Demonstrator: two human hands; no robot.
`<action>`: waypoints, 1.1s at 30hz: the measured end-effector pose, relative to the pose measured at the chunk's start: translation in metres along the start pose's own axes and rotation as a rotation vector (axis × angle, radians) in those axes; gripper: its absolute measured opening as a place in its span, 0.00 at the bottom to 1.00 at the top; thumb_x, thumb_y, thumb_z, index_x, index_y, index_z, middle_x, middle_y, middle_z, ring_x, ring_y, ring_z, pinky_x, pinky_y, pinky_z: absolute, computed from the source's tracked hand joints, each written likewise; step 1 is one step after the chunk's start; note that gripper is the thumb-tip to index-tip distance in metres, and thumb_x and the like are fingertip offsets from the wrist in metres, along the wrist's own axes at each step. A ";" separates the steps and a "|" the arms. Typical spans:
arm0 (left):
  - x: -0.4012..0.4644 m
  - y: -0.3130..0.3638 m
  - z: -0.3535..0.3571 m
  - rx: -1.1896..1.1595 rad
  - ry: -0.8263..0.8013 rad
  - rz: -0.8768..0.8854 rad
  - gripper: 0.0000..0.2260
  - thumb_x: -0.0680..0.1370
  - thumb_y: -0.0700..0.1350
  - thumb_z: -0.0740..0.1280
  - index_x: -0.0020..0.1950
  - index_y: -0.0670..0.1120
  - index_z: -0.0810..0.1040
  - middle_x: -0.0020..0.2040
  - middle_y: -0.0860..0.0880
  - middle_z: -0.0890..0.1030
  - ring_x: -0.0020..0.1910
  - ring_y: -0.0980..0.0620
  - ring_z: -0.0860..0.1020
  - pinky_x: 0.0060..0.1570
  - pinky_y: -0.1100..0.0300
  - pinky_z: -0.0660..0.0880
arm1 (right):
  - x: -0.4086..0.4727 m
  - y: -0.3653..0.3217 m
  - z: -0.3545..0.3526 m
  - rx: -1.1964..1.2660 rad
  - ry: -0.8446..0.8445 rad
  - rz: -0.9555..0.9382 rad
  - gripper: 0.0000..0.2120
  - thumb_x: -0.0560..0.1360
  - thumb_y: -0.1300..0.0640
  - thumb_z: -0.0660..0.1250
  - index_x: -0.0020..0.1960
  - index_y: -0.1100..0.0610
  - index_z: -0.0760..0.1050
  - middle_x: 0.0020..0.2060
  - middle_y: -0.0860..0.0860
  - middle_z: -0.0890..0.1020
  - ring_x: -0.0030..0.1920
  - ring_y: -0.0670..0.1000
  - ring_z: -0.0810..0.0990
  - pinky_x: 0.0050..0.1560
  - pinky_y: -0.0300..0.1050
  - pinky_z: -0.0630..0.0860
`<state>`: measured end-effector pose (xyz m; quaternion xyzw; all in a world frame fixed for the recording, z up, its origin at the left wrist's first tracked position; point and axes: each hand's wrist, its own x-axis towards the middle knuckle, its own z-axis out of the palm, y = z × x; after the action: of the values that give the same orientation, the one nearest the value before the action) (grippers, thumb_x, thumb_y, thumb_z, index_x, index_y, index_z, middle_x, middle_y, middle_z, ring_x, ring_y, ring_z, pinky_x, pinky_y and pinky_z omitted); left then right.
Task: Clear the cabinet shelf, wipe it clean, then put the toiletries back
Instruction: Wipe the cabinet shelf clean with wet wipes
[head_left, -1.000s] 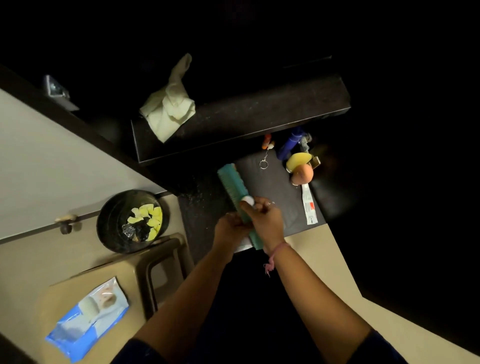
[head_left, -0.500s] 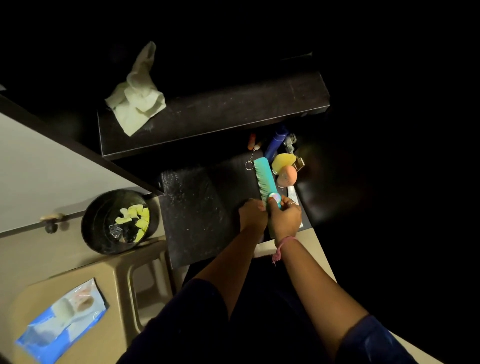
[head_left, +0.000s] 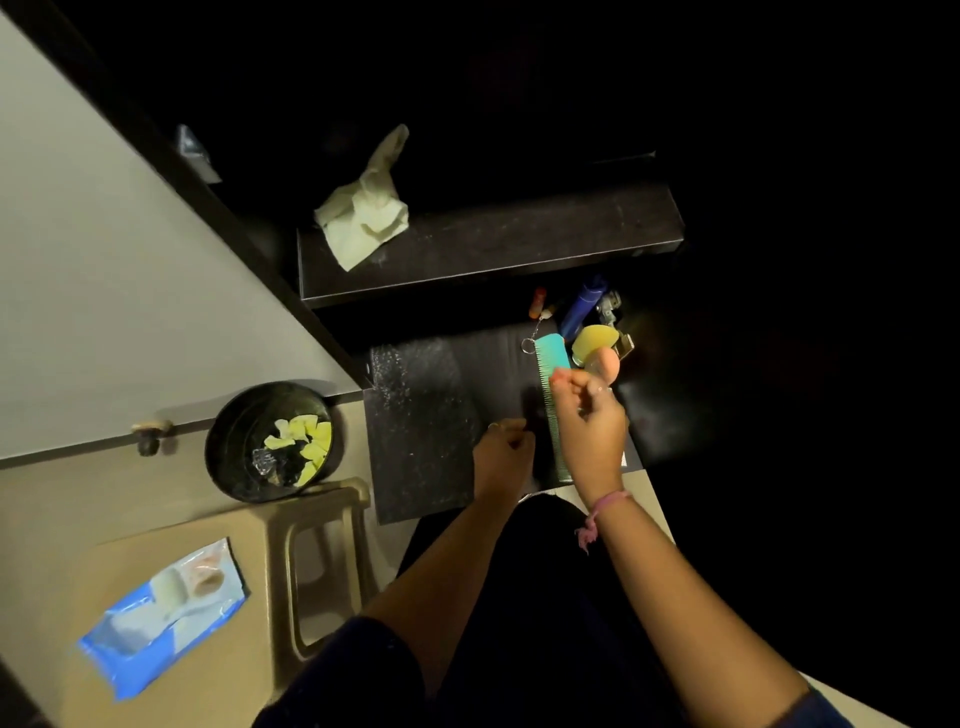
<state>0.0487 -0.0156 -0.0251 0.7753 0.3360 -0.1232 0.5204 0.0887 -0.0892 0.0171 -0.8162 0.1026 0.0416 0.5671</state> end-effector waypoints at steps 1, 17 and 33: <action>-0.004 -0.003 -0.005 -0.035 -0.001 -0.017 0.10 0.77 0.41 0.63 0.55 0.41 0.80 0.55 0.43 0.82 0.55 0.47 0.79 0.53 0.65 0.70 | -0.002 -0.023 -0.001 -0.015 -0.029 -0.131 0.07 0.76 0.56 0.66 0.51 0.55 0.80 0.37 0.40 0.79 0.43 0.36 0.78 0.53 0.43 0.77; -0.061 -0.092 -0.108 -0.337 0.110 -0.154 0.08 0.77 0.44 0.64 0.37 0.50 0.74 0.40 0.45 0.78 0.40 0.49 0.76 0.46 0.52 0.77 | 0.017 -0.206 0.112 -0.780 -0.488 -0.747 0.28 0.72 0.52 0.70 0.68 0.58 0.68 0.64 0.59 0.70 0.65 0.58 0.70 0.66 0.46 0.67; -0.047 -0.118 -0.106 -0.611 0.284 -0.301 0.10 0.77 0.39 0.62 0.37 0.49 0.74 0.36 0.48 0.77 0.38 0.53 0.74 0.37 0.60 0.70 | 0.010 -0.133 0.087 -0.079 0.036 -0.646 0.12 0.74 0.55 0.68 0.52 0.62 0.80 0.50 0.56 0.80 0.51 0.46 0.78 0.54 0.38 0.75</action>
<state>-0.0798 0.0873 -0.0393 0.5354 0.5365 0.0163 0.6521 0.1314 0.0352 0.1070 -0.8286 -0.1534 -0.1508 0.5169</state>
